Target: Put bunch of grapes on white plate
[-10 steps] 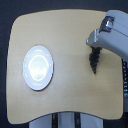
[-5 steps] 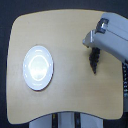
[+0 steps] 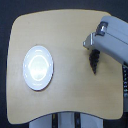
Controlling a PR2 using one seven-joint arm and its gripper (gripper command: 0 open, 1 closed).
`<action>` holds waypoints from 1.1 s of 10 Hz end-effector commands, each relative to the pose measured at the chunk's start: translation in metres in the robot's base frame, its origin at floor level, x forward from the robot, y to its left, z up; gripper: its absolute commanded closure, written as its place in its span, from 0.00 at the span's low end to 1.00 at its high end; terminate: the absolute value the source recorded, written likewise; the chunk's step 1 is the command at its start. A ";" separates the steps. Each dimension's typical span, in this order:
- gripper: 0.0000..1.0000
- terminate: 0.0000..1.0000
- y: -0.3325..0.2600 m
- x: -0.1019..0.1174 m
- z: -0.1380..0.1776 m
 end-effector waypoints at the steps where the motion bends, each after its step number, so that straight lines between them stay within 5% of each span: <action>1: 0.00 0.00 -0.001 -0.001 -0.027; 6: 0.00 0.00 -0.008 0.023 -0.028; 9: 0.00 0.00 -0.004 0.011 -0.018; 10: 1.00 0.00 -0.002 0.004 -0.019; 11: 1.00 0.00 -0.001 0.003 -0.021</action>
